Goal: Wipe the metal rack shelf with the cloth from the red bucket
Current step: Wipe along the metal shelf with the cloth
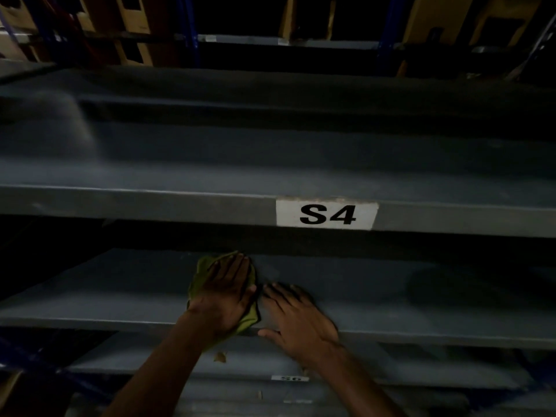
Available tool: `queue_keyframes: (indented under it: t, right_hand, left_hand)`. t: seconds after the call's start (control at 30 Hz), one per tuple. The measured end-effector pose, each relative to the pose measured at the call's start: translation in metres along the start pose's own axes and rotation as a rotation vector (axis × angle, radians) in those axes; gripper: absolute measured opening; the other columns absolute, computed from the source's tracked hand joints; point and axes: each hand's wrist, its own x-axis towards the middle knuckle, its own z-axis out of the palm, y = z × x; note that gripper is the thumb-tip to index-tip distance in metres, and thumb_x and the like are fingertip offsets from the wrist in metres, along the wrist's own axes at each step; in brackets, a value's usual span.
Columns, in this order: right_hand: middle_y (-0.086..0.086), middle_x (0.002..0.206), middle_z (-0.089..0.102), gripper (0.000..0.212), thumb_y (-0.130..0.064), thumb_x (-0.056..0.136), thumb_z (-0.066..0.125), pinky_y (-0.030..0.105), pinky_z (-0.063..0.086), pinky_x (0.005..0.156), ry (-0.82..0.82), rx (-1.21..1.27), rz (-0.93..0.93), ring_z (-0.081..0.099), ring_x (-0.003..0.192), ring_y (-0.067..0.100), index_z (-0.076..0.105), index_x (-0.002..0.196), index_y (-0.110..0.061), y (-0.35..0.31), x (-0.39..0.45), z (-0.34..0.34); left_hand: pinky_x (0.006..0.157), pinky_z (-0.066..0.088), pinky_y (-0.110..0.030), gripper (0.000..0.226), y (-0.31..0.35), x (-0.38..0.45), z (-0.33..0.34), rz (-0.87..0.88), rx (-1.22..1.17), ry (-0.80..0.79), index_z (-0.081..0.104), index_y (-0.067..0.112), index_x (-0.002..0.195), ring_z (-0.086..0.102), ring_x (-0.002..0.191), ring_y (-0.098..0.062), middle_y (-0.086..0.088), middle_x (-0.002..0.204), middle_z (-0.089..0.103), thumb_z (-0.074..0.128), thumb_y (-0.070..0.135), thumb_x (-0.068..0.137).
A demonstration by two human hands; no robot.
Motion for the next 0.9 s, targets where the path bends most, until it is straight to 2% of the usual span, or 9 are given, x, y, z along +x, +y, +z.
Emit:
queue_keyframes:
  t: [0.07, 0.17, 0.23, 0.37, 0.43, 0.57, 0.6, 0.77, 0.9]
  right_hand:
    - [0.001, 0.134, 0.059, 0.065, -0.065, 0.089, 0.035, 0.042, 0.028, 0.106, 0.021, -0.034, -0.021, 0.053, 0.125, 0.017, 0.05, 0.132, -0.017, 0.0, 0.001, 0.001]
    - [0.002, 0.131, 0.061, 0.066, -0.066, 0.089, 0.035, 0.043, 0.028, 0.105, 0.055, -0.067, 0.03, 0.055, 0.122, 0.02, 0.057, 0.127, -0.017, 0.001, -0.007, 0.001]
    - [0.002, 0.133, 0.06, 0.065, -0.066, 0.09, 0.036, 0.044, 0.03, 0.104, 0.085, -0.067, 0.092, 0.055, 0.123, 0.022, 0.057, 0.128, -0.017, 0.003, -0.017, 0.004]
    - [0.003, 0.137, 0.057, 0.062, -0.059, 0.093, 0.036, 0.043, 0.033, 0.105, 0.102, -0.099, 0.165, 0.054, 0.125, 0.025, 0.049, 0.134, -0.016, 0.002, -0.032, 0.012]
    - [0.004, 0.137, 0.056, 0.059, -0.057, 0.096, 0.032, 0.043, 0.037, 0.104, 0.105, -0.108, 0.177, 0.054, 0.125, 0.025, 0.048, 0.135, -0.016, 0.0, -0.031, 0.012]
    - [0.004, 0.139, 0.055, 0.056, -0.045, 0.085, 0.049, 0.042, 0.031, 0.107, 0.076, -0.117, 0.171, 0.051, 0.128, 0.024, 0.055, 0.133, -0.016, -0.002, -0.033, 0.009]
    - [0.003, 0.139, 0.055, 0.055, -0.043, 0.084, 0.05, 0.041, 0.031, 0.108, 0.086, -0.115, 0.176, 0.051, 0.128, 0.024, 0.056, 0.131, -0.016, -0.002, -0.032, 0.009]
    - [0.002, 0.136, 0.058, 0.058, -0.056, 0.095, 0.032, 0.04, 0.031, 0.106, 0.058, -0.073, 0.169, 0.055, 0.125, 0.022, 0.056, 0.129, -0.016, 0.007, -0.034, 0.01]
    - [0.003, 0.138, 0.056, 0.059, -0.055, 0.095, 0.033, 0.038, 0.028, 0.109, 0.031, -0.115, 0.112, 0.052, 0.128, 0.021, 0.055, 0.132, -0.015, 0.015, -0.041, 0.008]
  left_hand:
    - [0.108, 0.017, -0.041, 0.072, 0.004, 0.005, 0.0, 0.015, -0.003, -0.014, 0.048, 0.002, 0.135, 0.047, 0.127, -0.034, -0.019, 0.138, 0.05, 0.01, 0.05, 0.098]
    - [0.107, 0.019, -0.044, 0.072, 0.005, 0.006, 0.005, 0.048, -0.016, -0.025, 0.046, 0.002, 0.137, 0.044, 0.13, -0.035, -0.019, 0.141, 0.047, 0.011, 0.05, 0.097]
    - [0.11, 0.017, -0.045, 0.073, 0.004, 0.006, 0.009, 0.049, -0.036, -0.011, 0.037, 0.003, 0.142, 0.035, 0.136, -0.033, -0.018, 0.147, 0.039, 0.011, 0.052, 0.095]
    - [0.118, 0.0, -0.039, 0.095, 0.012, 0.007, 0.009, 0.063, -0.066, 0.026, 0.015, 0.008, 0.149, 0.012, 0.145, -0.028, -0.011, 0.157, 0.013, -0.019, 0.065, 0.081]
    - [0.117, -0.005, -0.039, 0.092, 0.024, 0.004, 0.01, 0.07, -0.068, -0.012, 0.008, 0.012, 0.15, 0.004, 0.146, -0.024, -0.007, 0.158, 0.002, -0.02, 0.064, 0.08]
    - [0.113, 0.021, -0.048, 0.068, 0.046, 0.0, 0.009, 0.11, -0.022, -0.038, 0.042, 0.01, 0.141, 0.036, 0.136, -0.03, -0.013, 0.147, 0.041, 0.008, 0.049, 0.097]
    - [0.111, 0.026, -0.048, 0.066, 0.048, -0.002, 0.009, 0.137, -0.036, -0.039, 0.044, 0.01, 0.14, 0.039, 0.134, -0.03, -0.013, 0.145, 0.044, 0.011, 0.048, 0.098]
    - [0.111, 0.025, -0.044, 0.065, 0.023, -0.015, 0.008, 0.193, -0.095, -0.022, 0.038, 0.017, 0.144, 0.031, 0.14, -0.022, -0.004, 0.15, 0.037, 0.011, 0.053, 0.097]
    - [0.114, 0.009, -0.036, 0.069, 0.002, -0.01, 0.007, 0.11, -0.054, -0.026, 0.029, 0.02, 0.148, 0.023, 0.142, -0.022, -0.002, 0.155, 0.024, 0.013, 0.06, 0.094]
